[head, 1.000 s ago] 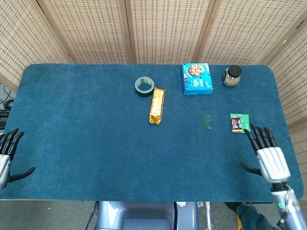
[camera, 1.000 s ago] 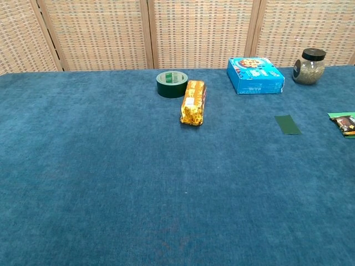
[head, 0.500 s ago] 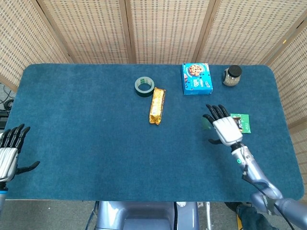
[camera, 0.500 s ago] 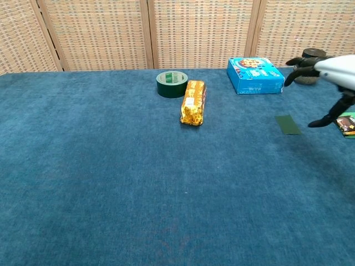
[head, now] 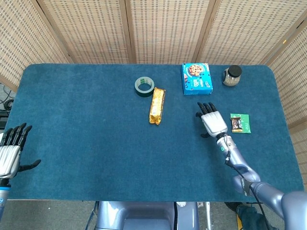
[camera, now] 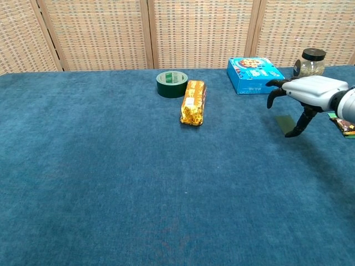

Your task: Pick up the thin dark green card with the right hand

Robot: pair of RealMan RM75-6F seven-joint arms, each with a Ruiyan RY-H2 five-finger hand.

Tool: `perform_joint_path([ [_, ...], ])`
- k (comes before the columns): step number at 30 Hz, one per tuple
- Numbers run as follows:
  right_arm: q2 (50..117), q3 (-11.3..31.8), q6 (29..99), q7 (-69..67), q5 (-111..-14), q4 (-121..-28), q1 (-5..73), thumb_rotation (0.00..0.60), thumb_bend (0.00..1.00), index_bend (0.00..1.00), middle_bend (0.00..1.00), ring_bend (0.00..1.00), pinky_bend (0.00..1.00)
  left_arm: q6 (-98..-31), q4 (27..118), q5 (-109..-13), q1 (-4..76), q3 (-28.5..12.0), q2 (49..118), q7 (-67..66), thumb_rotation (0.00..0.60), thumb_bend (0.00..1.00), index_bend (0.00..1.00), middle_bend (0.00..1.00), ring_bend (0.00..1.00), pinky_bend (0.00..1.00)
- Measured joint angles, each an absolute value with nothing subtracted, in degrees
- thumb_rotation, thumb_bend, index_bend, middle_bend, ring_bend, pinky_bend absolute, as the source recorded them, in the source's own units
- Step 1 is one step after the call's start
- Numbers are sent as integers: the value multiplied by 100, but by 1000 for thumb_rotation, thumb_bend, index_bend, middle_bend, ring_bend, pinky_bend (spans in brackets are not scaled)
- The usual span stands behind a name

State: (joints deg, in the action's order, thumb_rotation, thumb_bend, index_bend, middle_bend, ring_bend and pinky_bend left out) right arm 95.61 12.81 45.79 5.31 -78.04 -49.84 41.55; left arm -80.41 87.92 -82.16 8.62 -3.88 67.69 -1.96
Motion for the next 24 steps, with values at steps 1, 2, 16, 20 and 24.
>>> perform_joint_path([
  [1, 9594, 1281, 4550, 540, -7780, -4926, 4182, 600, 47, 295, 0, 0, 0, -8037, 8794, -8216, 862, -384, 6769, -194, 600, 0, 0, 0, 0, 0],
  [2, 9623, 1282, 4527, 551, -7758, -4867, 4203, 600, 47, 296, 0, 0, 0, -8038, 8797, -8216, 863, -384, 6768, -193, 600, 0, 0, 0, 0, 0],
  [16, 9951, 1239, 4277, 684, -7486, -4210, 4400, 600, 125, 306, 0, 0, 0, -8008, 8816, -8189, 875, -380, 6752, -167, 600, 0, 0, 0, 0, 0],
  [20, 10018, 1229, 4163, 713, -7398, -4033, 4456, 600, 131, 306, 0, 0, 0, -7999, 8817, -8187, 878, -377, 6744, -147, 600, 0, 0, 0, 0, 0],
  [24, 10032, 1185, 4150, 692, -7388, -3967, 4464, 600, 131, 306, 0, 0, 0, -7978, 8822, -8199, 887, -364, 6739, -137, 600, 0, 0, 0, 0, 0],
])
